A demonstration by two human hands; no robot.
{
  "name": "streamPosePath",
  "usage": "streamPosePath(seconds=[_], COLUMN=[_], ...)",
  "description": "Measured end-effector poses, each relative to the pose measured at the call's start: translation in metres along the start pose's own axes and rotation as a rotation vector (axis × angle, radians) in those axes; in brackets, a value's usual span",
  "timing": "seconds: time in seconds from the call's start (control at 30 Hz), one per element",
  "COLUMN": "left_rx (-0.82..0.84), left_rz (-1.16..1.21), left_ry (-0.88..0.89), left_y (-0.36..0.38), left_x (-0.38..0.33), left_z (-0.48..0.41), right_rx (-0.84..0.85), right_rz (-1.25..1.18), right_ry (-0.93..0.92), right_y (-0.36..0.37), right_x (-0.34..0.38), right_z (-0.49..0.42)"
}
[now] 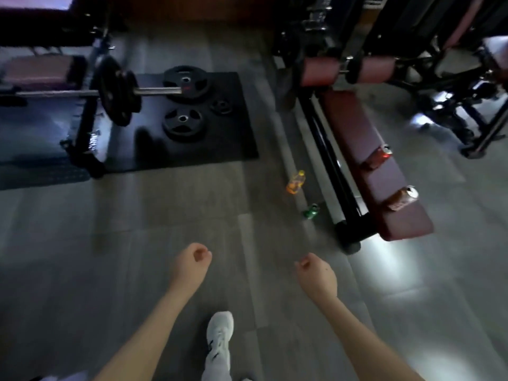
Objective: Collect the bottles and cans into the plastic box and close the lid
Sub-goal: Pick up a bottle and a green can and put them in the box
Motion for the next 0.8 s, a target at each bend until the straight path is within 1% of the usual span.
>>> streamPosePath(seconds=[0.17,0.3,0.4,0.5,0.6,0.7,0.8], left_rx=[0.09,0.172,0.246,0.278,0.322,0.33,0.288], left_rz=[-0.077,-0.108,-0.198,-0.294,-0.322,-0.27,-0.174], left_ry=[0.08,0.117,0.135,0.153,0.12,0.06,-0.033], left_y=[0.076,0.132,0.174,0.21,0.244,0.277,0.311], left_x=[-0.093,-0.163,-0.202,-0.228,-0.245,-0.251,-0.246], left_z=[-0.079,-0.158,-0.224,-0.281,-0.328,-0.375,-0.423], right_rx=[-0.038,-0.032,-0.025,0.0,0.04,0.087,0.11], right_rz=[-0.111,-0.198,-0.226,-0.25,-0.298,-0.416,-0.617], right_ry=[0.127,0.216,0.267,0.283,0.318,0.362,0.453], right_y=[-0.061,-0.098,-0.12,-0.135,-0.145,-0.146,-0.136], right_x=[-0.045,-0.062,-0.072,-0.085,-0.098,-0.109,-0.121], right_z=[-0.078,-0.155,-0.218,-0.279,-0.332,-0.388,-0.445])
Point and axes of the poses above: each hand's wrist, its own z-axis away from the middle knuckle, its own y-axis out of the palm, x = y × z, the point moved 2 cm from there along -z, towards the middle knuckle, and after that the axes turned 12 degrees about x, right-handed, at the moved point
